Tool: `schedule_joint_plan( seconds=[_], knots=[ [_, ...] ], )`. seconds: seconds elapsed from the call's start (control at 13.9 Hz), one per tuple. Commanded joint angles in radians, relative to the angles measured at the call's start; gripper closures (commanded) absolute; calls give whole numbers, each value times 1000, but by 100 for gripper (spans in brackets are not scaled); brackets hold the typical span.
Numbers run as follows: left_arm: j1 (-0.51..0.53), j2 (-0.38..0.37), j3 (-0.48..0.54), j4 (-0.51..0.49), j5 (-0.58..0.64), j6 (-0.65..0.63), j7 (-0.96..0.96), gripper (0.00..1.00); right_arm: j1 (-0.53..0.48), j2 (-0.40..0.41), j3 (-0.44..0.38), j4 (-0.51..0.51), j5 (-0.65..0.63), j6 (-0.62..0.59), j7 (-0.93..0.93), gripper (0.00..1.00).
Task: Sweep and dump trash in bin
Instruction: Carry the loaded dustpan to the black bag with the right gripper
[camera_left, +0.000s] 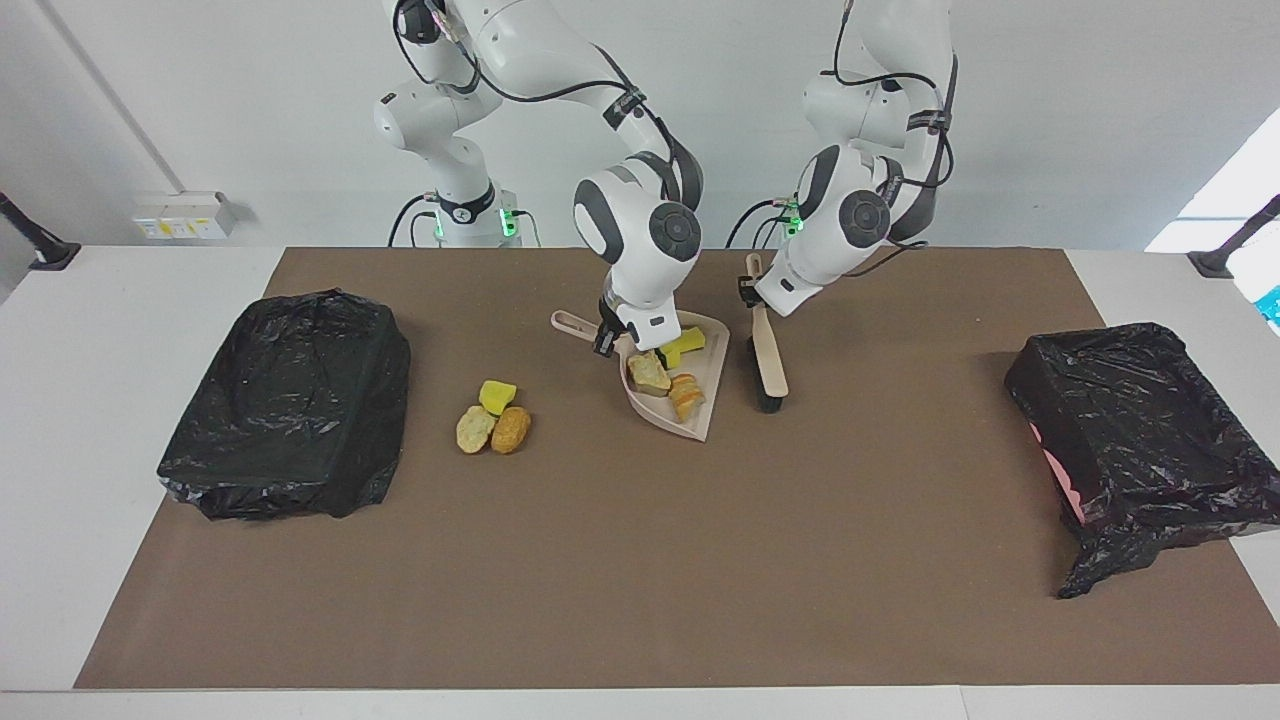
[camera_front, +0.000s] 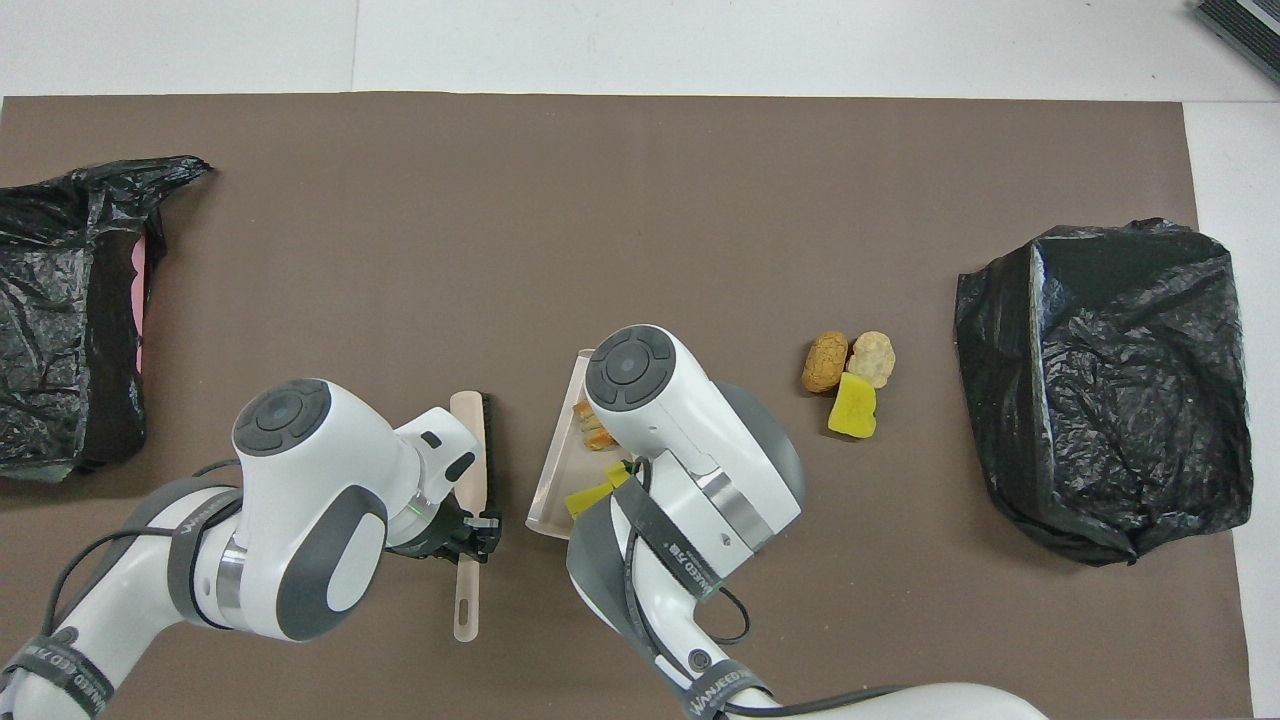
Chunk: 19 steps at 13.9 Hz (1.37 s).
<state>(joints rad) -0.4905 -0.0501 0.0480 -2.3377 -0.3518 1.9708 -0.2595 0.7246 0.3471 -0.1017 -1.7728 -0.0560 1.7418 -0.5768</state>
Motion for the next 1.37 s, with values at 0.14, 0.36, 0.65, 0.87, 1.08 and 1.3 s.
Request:
schedule_joint_plan(
  seconds=[0.14, 0.36, 0.65, 0.87, 1.08, 1.3],
  knots=[
    [9, 7, -8, 23, 19, -21, -143, 100, -98, -123, 7, -17, 15, -1, 37, 100],
    [-23, 1, -17, 15, 20, -10, -184, 100, -207, -198, 5, -2, 45, -2, 20, 100],
    [-196, -39, -19, -29, 20, 65, -351, 100, -394, -270, -3, 13, 44, -33, -107, 100],
    [-327, -114, -22, -147, 20, 159, -438, 100, -548, -313, -6, 15, 27, -83, -234, 100],
    [-391, -123, -22, -186, 20, 203, -477, 100, -699, -315, -7, 16, 10, -100, -385, 100],
    [-346, -105, -20, -160, 20, 186, -454, 1, -841, -321, -7, 12, -102, -87, -579, 100]
  ],
)
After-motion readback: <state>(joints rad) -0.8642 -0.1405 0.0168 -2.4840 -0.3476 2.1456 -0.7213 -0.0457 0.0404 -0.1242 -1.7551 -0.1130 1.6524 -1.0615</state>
